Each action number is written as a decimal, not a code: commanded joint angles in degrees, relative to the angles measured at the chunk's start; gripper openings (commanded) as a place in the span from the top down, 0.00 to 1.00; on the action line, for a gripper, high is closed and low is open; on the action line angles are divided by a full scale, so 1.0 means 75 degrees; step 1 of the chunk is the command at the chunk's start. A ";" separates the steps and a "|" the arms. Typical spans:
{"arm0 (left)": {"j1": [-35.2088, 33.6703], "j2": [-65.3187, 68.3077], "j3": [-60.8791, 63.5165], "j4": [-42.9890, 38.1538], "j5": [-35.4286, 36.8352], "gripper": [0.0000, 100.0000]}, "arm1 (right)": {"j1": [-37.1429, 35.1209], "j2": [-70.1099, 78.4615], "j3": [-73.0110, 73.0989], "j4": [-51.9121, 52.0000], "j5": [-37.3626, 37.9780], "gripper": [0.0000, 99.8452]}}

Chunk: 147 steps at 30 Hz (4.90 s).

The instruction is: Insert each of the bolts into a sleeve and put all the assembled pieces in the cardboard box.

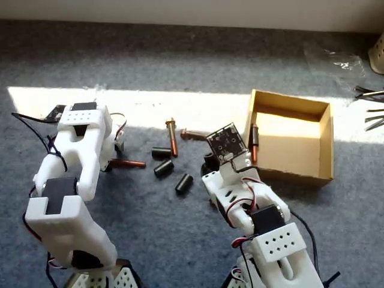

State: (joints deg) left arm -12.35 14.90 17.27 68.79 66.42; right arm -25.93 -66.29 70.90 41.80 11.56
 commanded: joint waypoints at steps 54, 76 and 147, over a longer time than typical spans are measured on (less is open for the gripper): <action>0.1635 -0.1506 -0.1705 0.0035 -0.9612 1.00 | -0.0158 -0.0123 0.1506 -0.3253 0.0023 1.00; 0.2069 -0.6195 0.0932 -0.1231 -1.0022 1.00 | -0.1166 -0.0111 0.2163 -0.4905 -0.0809 1.00; 0.4214 -1.1950 0.4777 -0.4747 -0.6130 0.99 | -0.1858 -0.0111 0.2889 -0.7473 -0.0961 1.00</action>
State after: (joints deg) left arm 18.15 -73.36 57.10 34.59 20.26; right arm -39.38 -66.46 93.32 -13.23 4.97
